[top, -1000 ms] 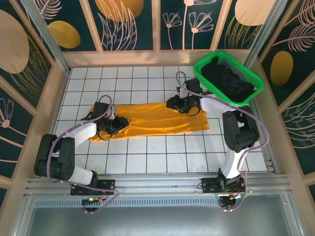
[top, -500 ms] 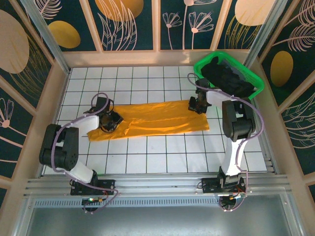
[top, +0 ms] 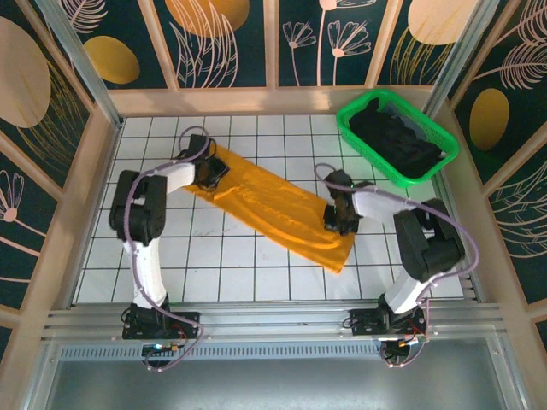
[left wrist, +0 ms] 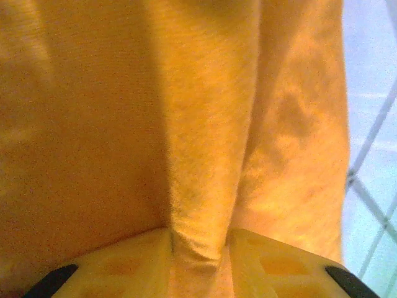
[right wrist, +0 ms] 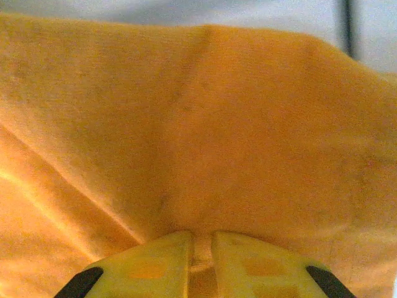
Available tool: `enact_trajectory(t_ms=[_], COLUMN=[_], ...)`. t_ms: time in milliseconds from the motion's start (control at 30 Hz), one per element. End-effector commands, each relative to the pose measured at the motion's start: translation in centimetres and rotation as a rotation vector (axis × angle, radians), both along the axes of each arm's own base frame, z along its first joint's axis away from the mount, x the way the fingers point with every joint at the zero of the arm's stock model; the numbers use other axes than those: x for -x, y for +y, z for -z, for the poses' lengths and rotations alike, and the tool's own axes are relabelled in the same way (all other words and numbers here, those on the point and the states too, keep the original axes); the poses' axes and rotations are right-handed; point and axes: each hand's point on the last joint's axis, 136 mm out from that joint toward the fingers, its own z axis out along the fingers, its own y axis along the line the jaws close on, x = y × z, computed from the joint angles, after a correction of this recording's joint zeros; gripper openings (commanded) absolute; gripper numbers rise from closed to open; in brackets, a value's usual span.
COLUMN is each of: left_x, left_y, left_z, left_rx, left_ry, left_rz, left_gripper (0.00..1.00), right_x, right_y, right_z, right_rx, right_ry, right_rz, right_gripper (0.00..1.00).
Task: Fold and stack the t-shirts
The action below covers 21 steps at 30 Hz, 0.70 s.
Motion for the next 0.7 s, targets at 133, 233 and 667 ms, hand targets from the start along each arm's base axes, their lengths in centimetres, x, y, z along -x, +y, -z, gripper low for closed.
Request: enact_trajectory(t_ms=[133,233,667], left_x=[-7.1,-9.3,-9.8], left_y=[-13.7,-17.0,-17.5], left_z=[-0.5,-0.8,-17.1], left_rx=[0.149,0.213,0.199], left_ry=[-0.162,-0.207,-0.473], left_rz=[0.242,0.276,0.331], left_gripper=[0.32,0.33,0.53], right_x=[11.2,10.7,9.0], right_y=[4.9,7.9,4.9], right_z=[2.3,0.8,-7.6], right_rx=[-0.215,-0.381,-0.398], right_ry=[0.292,0.282,0.014], right_rz=[0.102,0.167,0.279], right_gripper=[0.24,0.27,0.49])
